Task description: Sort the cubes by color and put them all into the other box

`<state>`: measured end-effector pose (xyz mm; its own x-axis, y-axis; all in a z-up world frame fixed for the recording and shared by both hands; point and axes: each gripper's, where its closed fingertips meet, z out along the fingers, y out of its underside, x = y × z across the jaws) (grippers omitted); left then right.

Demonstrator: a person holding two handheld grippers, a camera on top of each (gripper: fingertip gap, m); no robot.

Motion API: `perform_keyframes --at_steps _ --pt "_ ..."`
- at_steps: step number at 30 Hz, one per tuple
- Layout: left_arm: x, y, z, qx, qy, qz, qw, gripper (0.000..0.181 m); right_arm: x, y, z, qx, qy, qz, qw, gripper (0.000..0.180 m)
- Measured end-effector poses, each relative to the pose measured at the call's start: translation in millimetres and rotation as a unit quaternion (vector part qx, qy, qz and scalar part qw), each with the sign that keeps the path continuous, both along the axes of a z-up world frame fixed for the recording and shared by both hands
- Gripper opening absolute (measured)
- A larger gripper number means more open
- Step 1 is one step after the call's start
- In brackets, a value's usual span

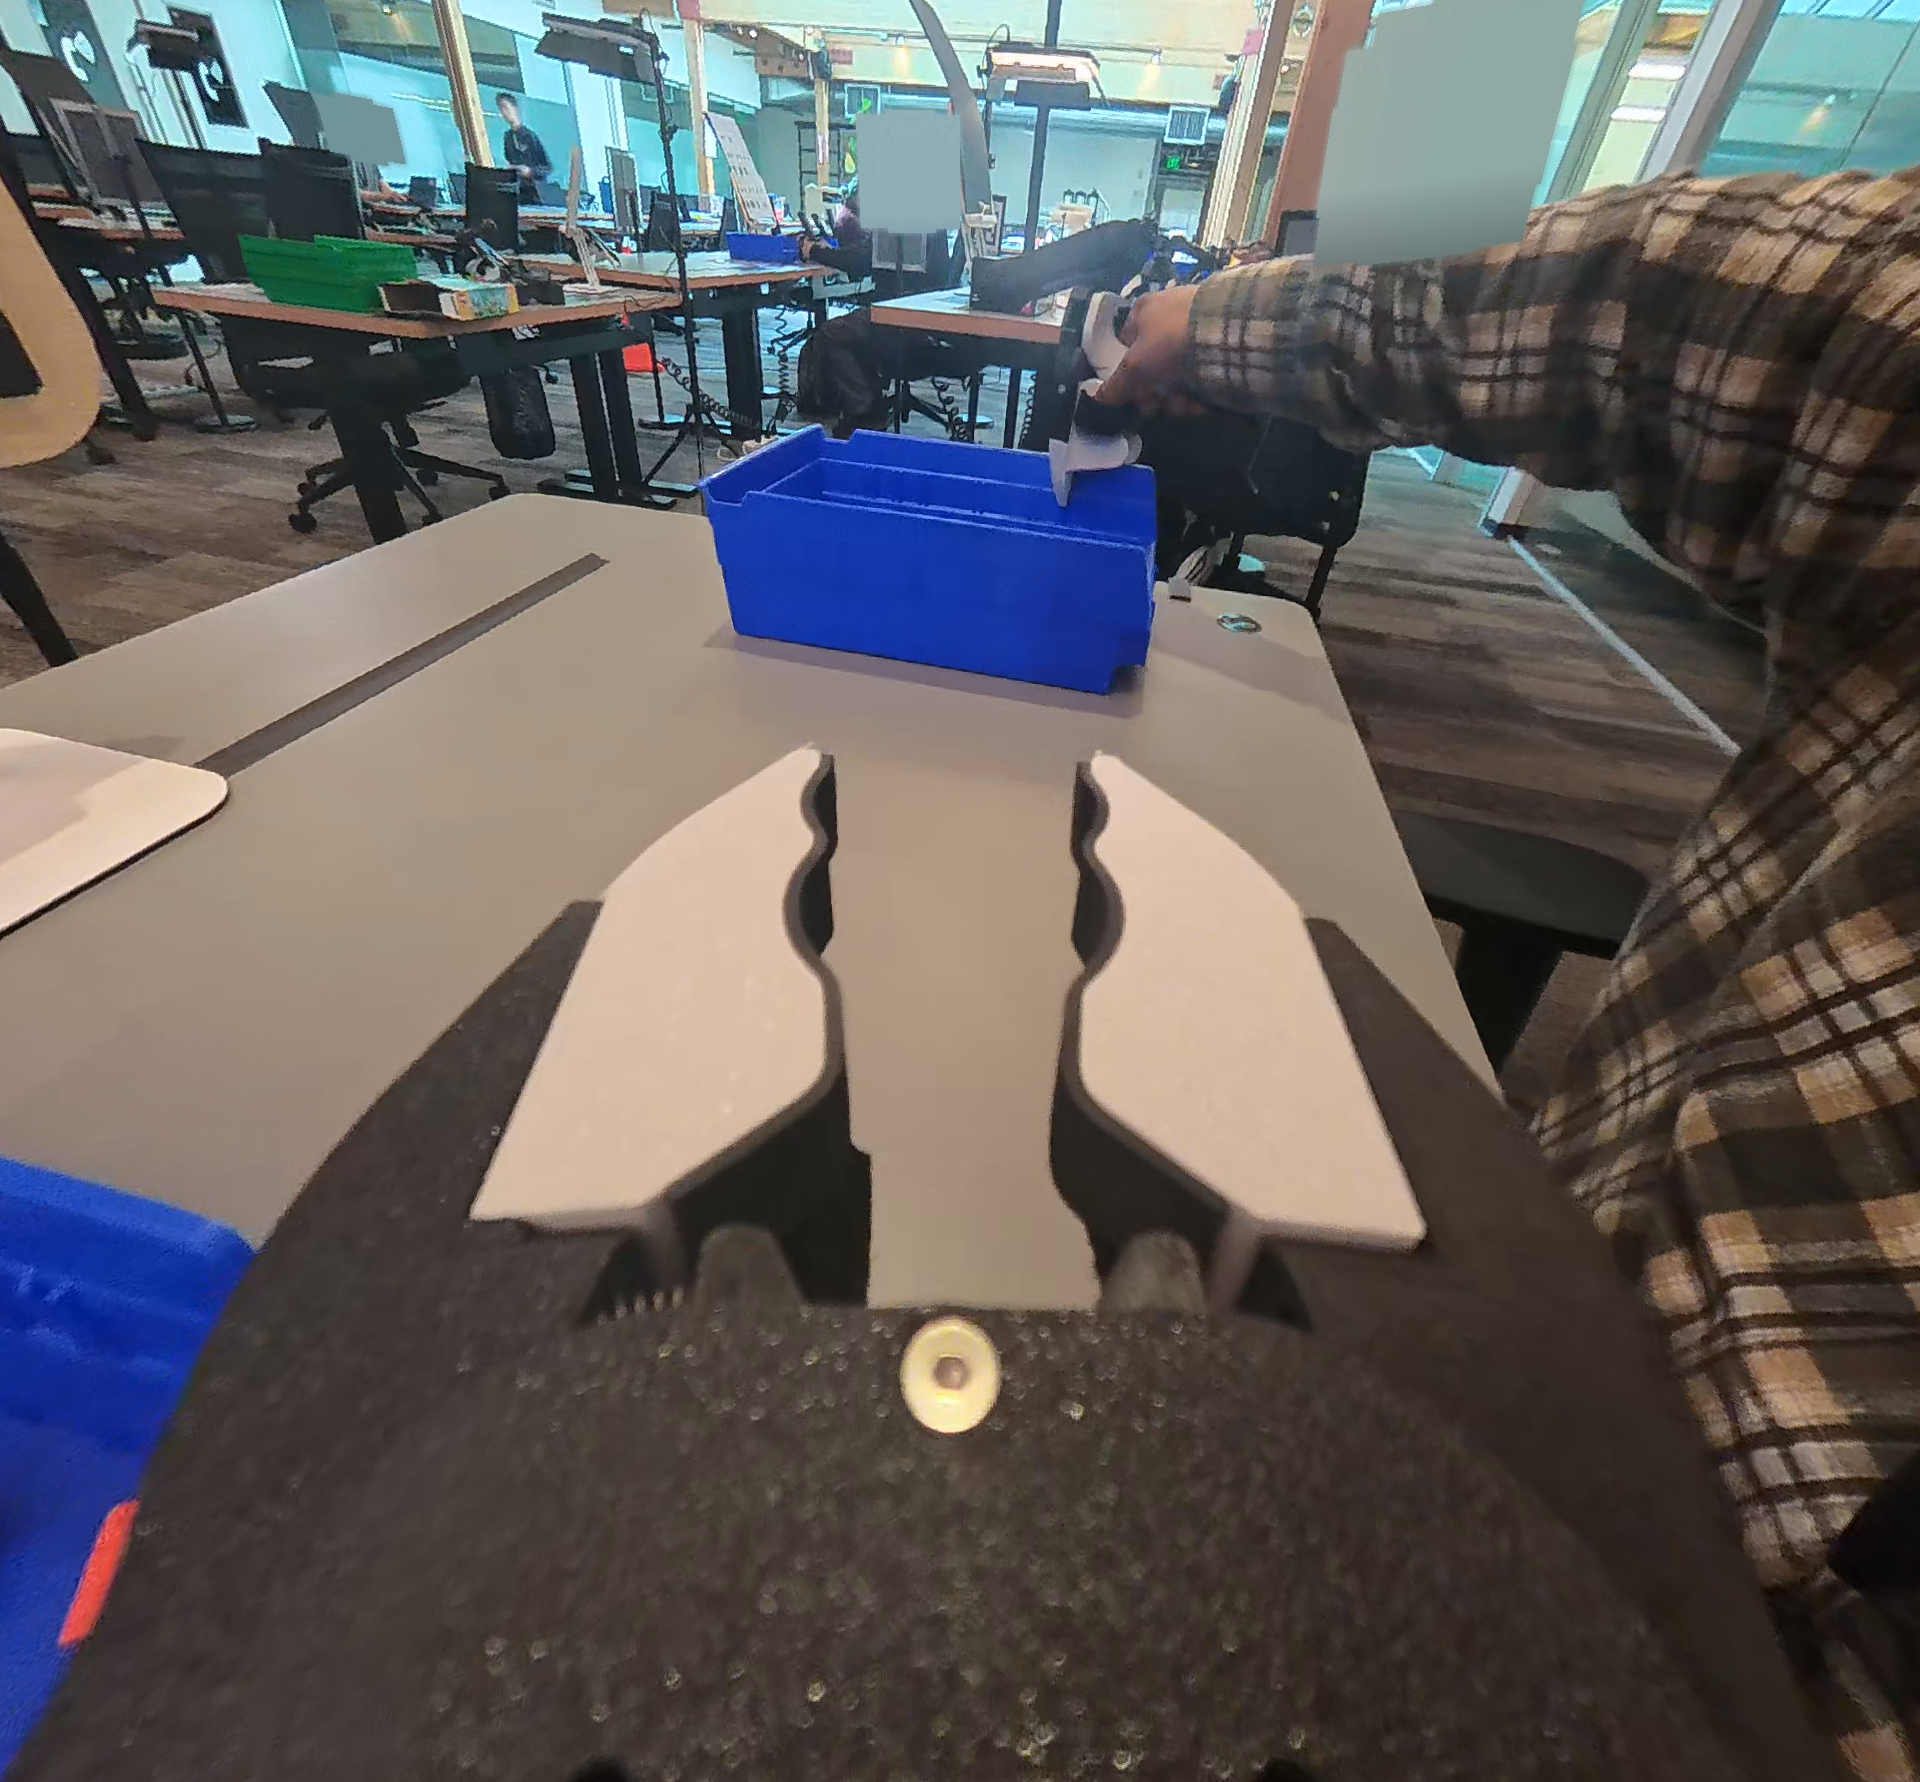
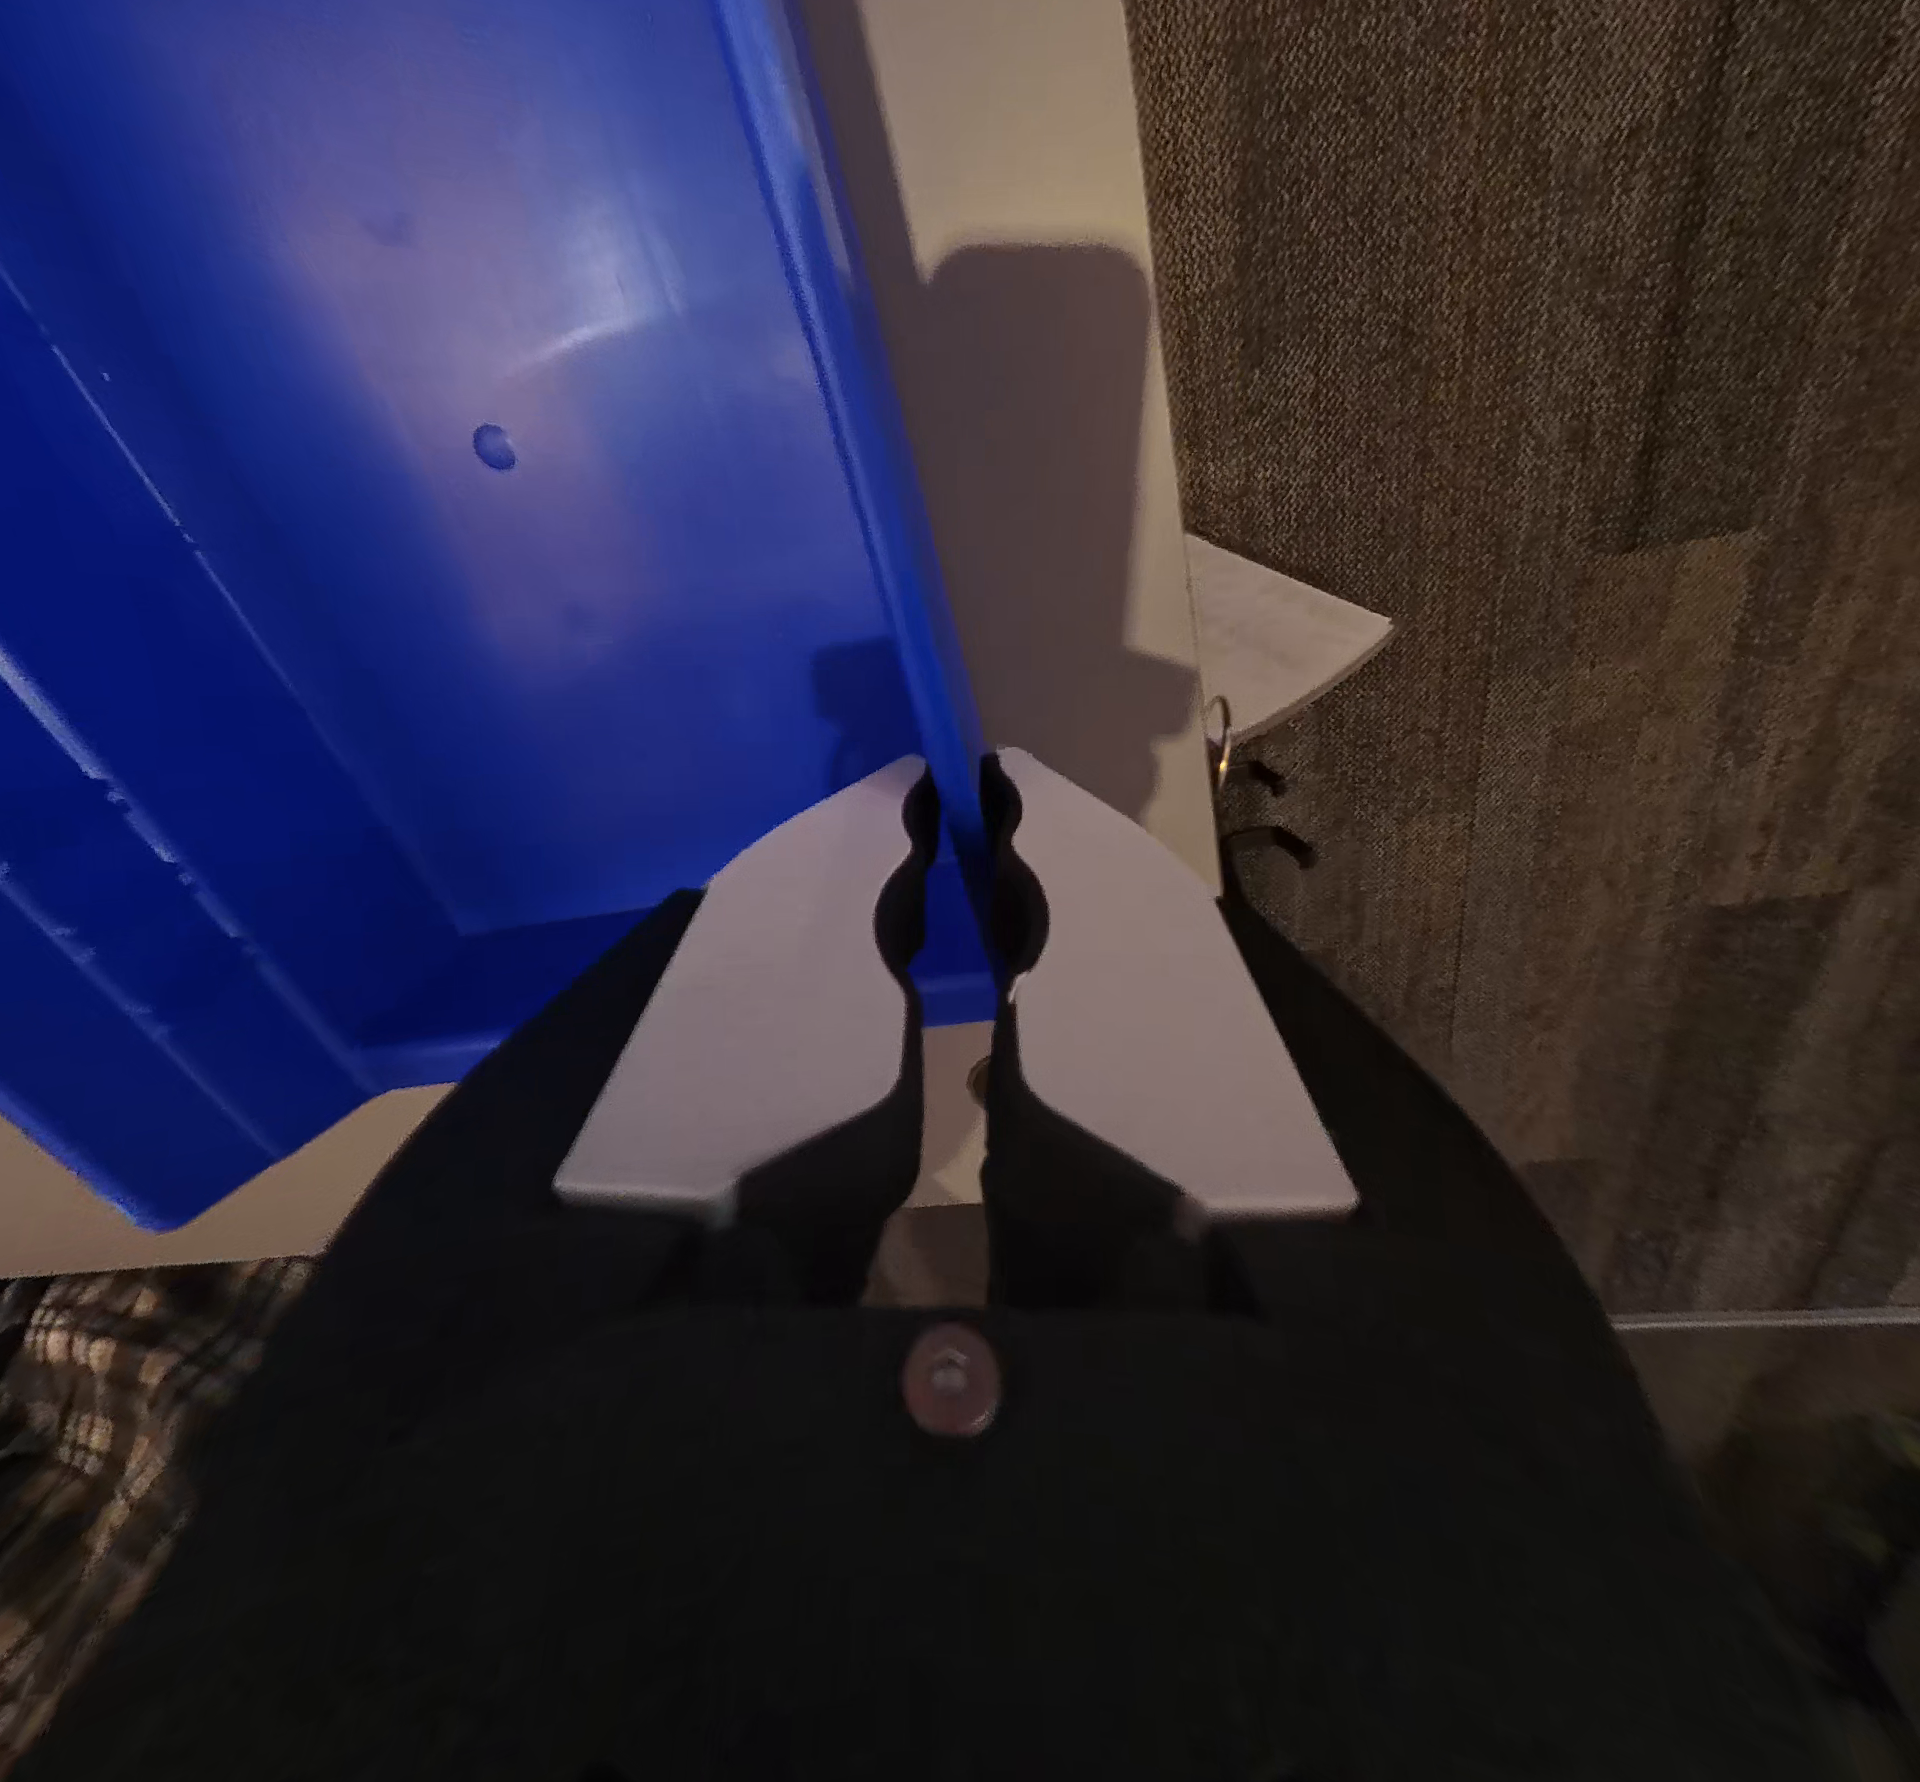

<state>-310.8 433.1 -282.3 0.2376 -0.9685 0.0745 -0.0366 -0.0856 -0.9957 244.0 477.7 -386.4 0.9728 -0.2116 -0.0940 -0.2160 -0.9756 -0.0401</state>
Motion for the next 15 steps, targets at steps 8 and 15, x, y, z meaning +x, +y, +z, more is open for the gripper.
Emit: perform_keyframes --at_steps 8,15 --pt "-2.3 3.8 1.1 -0.016 -0.013 0.002 1.000 0.042 10.1 4.5 0.0 -0.010 0.000 0.027 1.000 0.007" --pt "-1.2 3.2 0.3 -0.015 -0.010 0.003 1.000 0.043 13.0 5.1 0.1 -0.005 -0.008 0.035 0.999 0.008"
